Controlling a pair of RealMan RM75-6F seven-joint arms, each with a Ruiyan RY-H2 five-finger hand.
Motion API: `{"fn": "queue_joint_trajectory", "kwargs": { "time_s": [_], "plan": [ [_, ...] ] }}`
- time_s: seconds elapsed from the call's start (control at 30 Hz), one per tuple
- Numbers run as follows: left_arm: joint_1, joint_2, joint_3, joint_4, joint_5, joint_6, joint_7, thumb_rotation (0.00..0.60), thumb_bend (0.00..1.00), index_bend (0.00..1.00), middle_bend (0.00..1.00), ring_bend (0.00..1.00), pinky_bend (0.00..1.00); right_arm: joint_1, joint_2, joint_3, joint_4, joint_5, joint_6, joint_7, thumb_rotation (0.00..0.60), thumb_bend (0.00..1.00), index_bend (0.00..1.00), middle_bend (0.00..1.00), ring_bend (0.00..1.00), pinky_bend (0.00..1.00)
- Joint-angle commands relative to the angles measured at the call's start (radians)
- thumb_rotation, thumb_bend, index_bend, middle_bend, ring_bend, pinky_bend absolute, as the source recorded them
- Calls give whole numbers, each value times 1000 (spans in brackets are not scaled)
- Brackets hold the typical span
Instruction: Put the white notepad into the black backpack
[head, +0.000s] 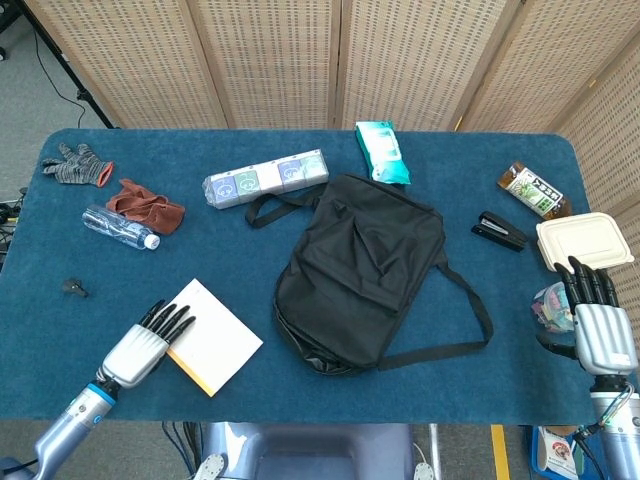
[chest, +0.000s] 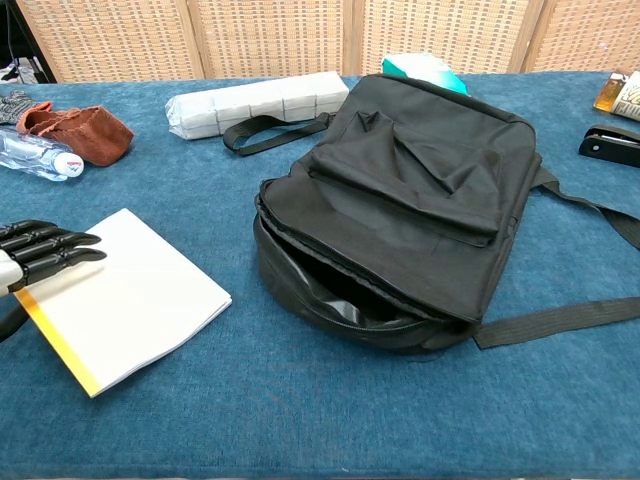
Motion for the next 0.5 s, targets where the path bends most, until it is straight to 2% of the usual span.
{"fn": "queue_joint_trajectory", "kwargs": {
  "time_s": [0.03,0.13,0.2,0.3,0.5],
  "plan": [
    [-4,-16,-1,22,5,7,-11,600,684,7,0,0,195,0,0,0,-1,-1,-1,2,600,0,0,0,0,0],
    [-9,-20,1,29,3,-4,-14,600,683,147,33,41,287,0,0,-1,-1,-2,0,2,600,0,0,0,0,0],
    [-14,-23,1,32,2,-9,-22,600,684,318,163,158,378,0,0,-2,-2,-3,0,1,600,0,0,0,0,0],
    [-16,-33,2,53,13,10,-34,600,685,495,327,289,481,0,-1,-2,-1,-3,0,0,600,0,0,0,0,0],
    [-20,-67,5,131,52,84,-102,600,686,681,488,397,560,1,-3,-5,0,-6,-2,-3,600,0,0,0,0,0]
  ]
}}
